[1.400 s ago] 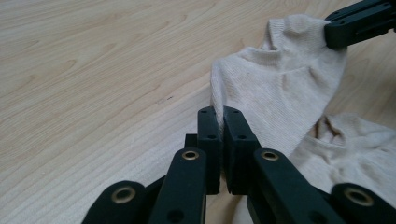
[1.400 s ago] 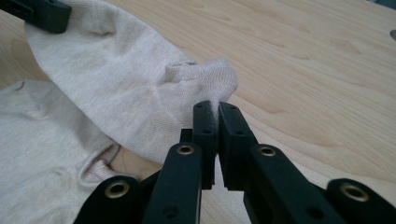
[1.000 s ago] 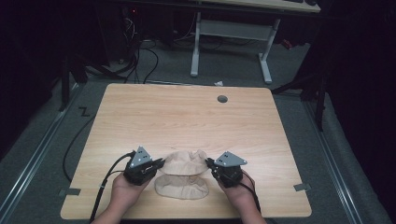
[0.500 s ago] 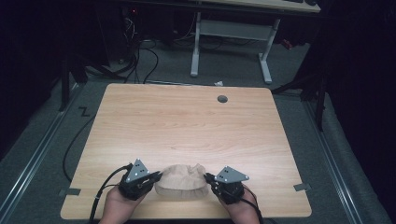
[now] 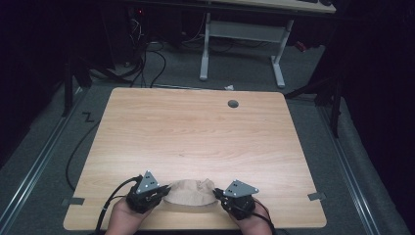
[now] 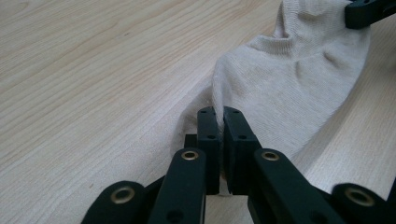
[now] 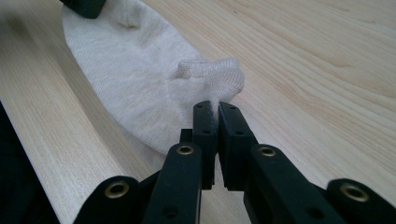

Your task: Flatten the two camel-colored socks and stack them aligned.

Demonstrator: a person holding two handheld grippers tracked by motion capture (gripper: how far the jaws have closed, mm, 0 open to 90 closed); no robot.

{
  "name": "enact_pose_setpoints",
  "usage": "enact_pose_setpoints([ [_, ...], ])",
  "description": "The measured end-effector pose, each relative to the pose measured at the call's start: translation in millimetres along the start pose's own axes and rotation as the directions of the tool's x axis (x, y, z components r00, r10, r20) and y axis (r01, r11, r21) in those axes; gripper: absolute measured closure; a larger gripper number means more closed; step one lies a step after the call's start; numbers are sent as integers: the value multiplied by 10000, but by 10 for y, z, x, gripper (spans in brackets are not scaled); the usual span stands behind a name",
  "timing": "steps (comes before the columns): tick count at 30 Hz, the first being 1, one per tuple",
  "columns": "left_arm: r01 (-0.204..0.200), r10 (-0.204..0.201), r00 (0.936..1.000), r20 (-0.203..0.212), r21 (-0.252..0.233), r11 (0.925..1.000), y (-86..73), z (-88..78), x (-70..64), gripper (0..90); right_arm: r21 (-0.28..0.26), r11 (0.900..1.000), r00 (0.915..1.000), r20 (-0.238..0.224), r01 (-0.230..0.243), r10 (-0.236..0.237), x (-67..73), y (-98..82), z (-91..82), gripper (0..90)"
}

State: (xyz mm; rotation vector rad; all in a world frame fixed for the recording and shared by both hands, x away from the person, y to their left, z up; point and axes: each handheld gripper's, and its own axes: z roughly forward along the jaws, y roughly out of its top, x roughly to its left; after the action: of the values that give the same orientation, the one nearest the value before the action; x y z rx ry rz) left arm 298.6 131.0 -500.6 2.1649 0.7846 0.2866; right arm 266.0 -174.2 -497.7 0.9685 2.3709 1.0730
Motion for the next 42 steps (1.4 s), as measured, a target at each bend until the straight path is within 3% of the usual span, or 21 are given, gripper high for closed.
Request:
enact_pose_setpoints([
  [6, -69, 70, 10000, -38, 354, 9993, -15, 53, 26, 861, 644, 9978, 9996, -240, 150, -134, 9, -23, 77, 860],
  [10, 42, -42, 10000, -3, 597, 9982, -48, 107, -24, 846, 942, 9955, 9998, -148, 124, -111, 8, -40, 105, 859],
  [12, 297, -296, 9996, -20, 524, 9982, -59, 136, -53, 841, 1071, 9942, 9999, -129, 107, -93, 2, -49, 126, 859],
  [13, 200, -195, 9998, -95, 553, 9983, -65, 156, -58, 838, 1151, 9933, 9998, -159, 96, -78, 2, -54, 136, 859],
  [14, -415, 436, 9988, -203, 912, 9950, -62, 145, -22, 831, 1223, 9924, 9998, -155, 132, -113, 0, -61, 153, 859],
  [15, -106, 121, 9997, -205, 752, 9971, -72, 166, -48, 826, 1324, 9911, 9998, -184, 111, -88, 3, -63, 162, 859],
  [21, 13, 8, 9996, -270, 746, 9972, -82, 218, -27, 782, 1477, 9888, 9998, -55, 204, -198, 4, -71, 203, 857],
  [22, -284, 315, 9990, -326, 926, 9953, -72, 209, 4, 782, 1477, 9888, 9998, -55, 204, -198, 4, -71, 203, 857],
  [28, -91, 131, 9973, -725, 554, 9984, -36, 209, 34, 659, 1286, 9917, 9992, 397, -16, -36, -82, -50, 277, 826],
  [32, 77, -64, 9970, -771, 164, 9998, -27, 172, 56, 580, 1106, 9934, 9991, 326, -303, 268, -131, -45, 273, 743],
  [37, 316, -346, 9967, -736, -422, 9986, 2, 85, 105, 553, 142, 9979, 9968, 495, -634, 626, -170, -18, 186, 649],
  [42, 597, -666, 9924, -1032, -687, 9958, -2, 1, 241, 537, -159, 9973, 9933, 890, -719, 730, -244, -17, 177, 611],
])
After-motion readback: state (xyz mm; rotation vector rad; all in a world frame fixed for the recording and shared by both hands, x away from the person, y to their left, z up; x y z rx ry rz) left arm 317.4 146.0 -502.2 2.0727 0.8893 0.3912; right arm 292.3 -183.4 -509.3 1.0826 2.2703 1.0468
